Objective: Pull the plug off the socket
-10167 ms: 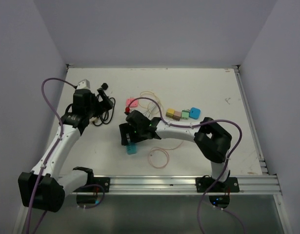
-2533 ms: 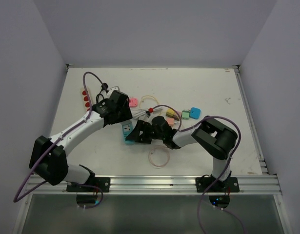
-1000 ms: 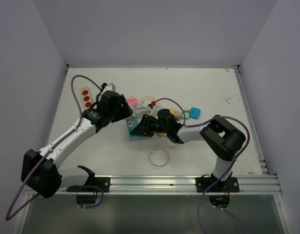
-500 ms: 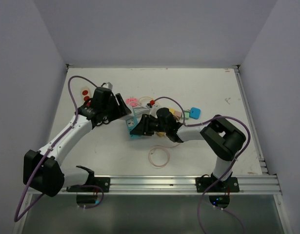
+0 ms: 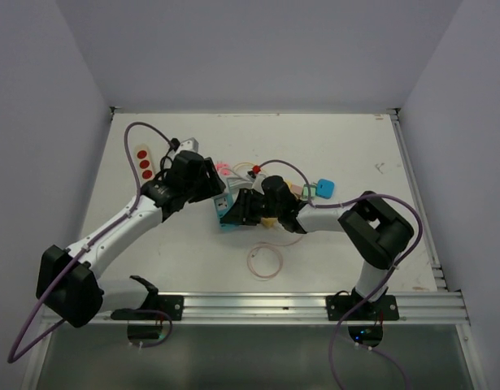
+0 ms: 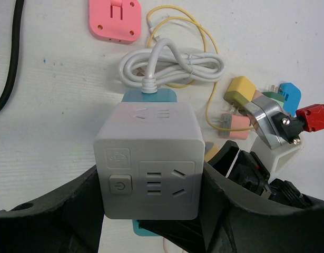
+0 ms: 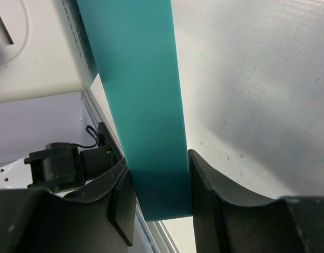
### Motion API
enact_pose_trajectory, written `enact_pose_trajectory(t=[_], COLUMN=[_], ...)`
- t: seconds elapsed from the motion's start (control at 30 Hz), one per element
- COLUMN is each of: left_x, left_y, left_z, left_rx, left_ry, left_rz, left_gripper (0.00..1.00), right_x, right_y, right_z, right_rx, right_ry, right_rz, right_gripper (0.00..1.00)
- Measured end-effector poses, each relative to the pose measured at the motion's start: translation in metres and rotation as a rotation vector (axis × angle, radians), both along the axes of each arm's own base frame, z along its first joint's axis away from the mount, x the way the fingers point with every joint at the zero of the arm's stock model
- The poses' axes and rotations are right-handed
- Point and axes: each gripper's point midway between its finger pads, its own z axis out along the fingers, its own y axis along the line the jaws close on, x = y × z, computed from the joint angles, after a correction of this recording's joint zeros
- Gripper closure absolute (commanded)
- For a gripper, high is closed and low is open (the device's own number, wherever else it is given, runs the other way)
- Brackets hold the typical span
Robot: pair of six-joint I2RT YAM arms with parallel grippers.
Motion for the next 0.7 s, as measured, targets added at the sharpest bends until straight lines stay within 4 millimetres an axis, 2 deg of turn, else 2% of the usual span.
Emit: enact_pose_trajectory(t=[0.3,0.53,0.7], left_x=[0.011,0.017,0.013], left_y=[-0.005,0.01,0.012], left_z=[0.005,0.008,0.008], left_rx=[0.051,-0.067,-0.12], left_ry=[0.055,0.116,0.111], left_rz=[-0.019,-0.049,-0.057], left_gripper=[1.0,1.0,1.0], right_x=[0.011,0.014,0.015], right_y=[-0.009,-0.01,-0.011], right_z=[-0.004,0.002,0.007], right_rx=[-0.011,0.007,0.013], right_ry=[-0.019,-0.049,-0.059], right_rz=[-0.043,-0.059,-0.065], right_gripper=[1.0,1.0,1.0])
